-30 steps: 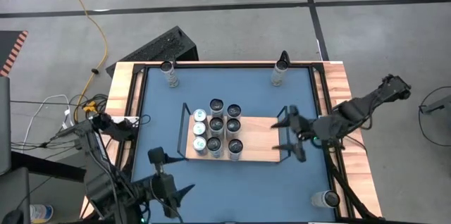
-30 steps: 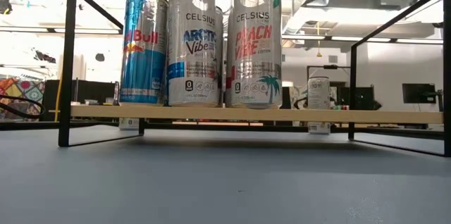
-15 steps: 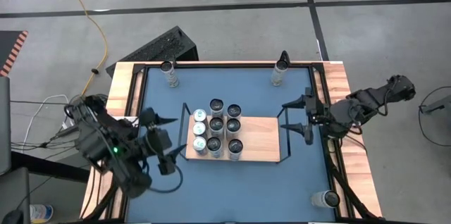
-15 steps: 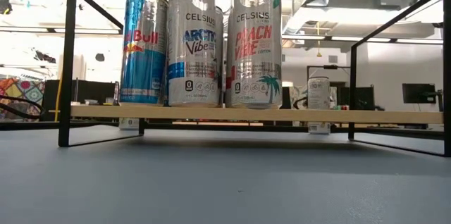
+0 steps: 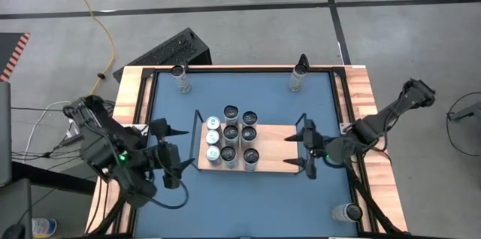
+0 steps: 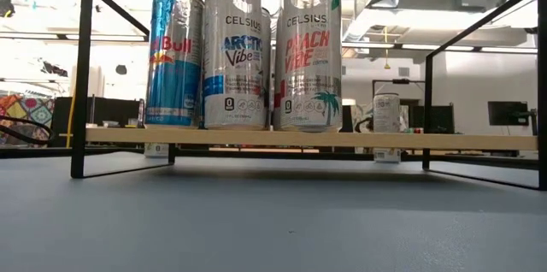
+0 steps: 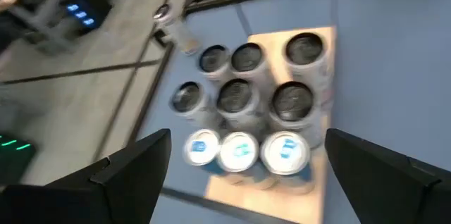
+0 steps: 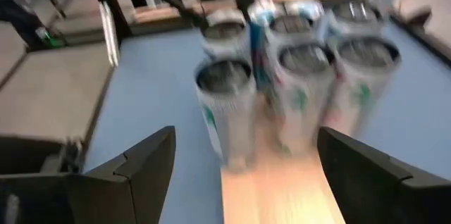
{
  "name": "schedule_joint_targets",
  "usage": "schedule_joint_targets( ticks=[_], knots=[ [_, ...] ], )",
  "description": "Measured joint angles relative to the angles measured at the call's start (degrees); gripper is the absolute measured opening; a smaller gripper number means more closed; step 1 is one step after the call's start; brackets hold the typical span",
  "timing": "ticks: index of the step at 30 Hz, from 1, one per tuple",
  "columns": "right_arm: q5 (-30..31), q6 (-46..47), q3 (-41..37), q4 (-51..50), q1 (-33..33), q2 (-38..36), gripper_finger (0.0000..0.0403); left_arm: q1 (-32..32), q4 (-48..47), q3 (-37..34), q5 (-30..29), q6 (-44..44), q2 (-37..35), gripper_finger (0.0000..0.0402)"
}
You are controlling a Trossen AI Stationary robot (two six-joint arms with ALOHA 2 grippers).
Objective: Place canned beverage on shelf
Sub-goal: Put the pink soda can on the shelf aligned with the other pink soda cans
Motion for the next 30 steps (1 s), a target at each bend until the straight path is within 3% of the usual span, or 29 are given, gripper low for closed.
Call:
schedule_joint_targets(
  ticks=[4, 7, 10, 12, 16, 21, 26, 30],
  knots=[
    [0.62, -8.87, 0.08, 10.78, -0.01, 1.55, 0.0327, -0.48, 16.92, -17.02, 3.18, 3.96, -10.53, 0.0361],
    [0.68, -17.63, 2.08, 13.49, -0.61, 0.99, 0.0327, 1.61, 37.30, -27.69, 10.25, 11.65, -18.11, 0.0361],
    [0.73, -24.28, 6.28, 13.67, -1.85, -1.29, 0.0327, 3.60, 54.68, -34.06, 19.00, 18.64, -23.10, 0.0361],
    [1.06, -26.32, 8.81, 13.69, -2.28, -3.48, 0.0327, 4.50, 61.10, -35.55, 22.94, 21.98, -25.14, 0.0361],
    [1.06, -24.33, 11.05, 7.73, -1.60, -7.21, 0.0327, 4.66, 63.32, -35.90, 25.29, 24.92, -26.70, 0.0361],
    [0.99, -5.43, 6.07, -4.17, 2.16, -8.68, 0.0327, 4.63, 62.72, -35.94, 26.57, 21.87, -25.42, 0.0361],
    [2.40, 9.46, -2.07, -1.89, 5.03, -4.57, 0.0327, 4.66, 62.83, -36.00, 29.04, 23.57, -23.83, 0.0361],
    [3.72, 11.92, -4.65, 6.37, 5.19, 0.75, 0.0327, 4.63, 62.73, -35.98, 27.54, 26.17, -23.31, 0.0361]
  ],
)
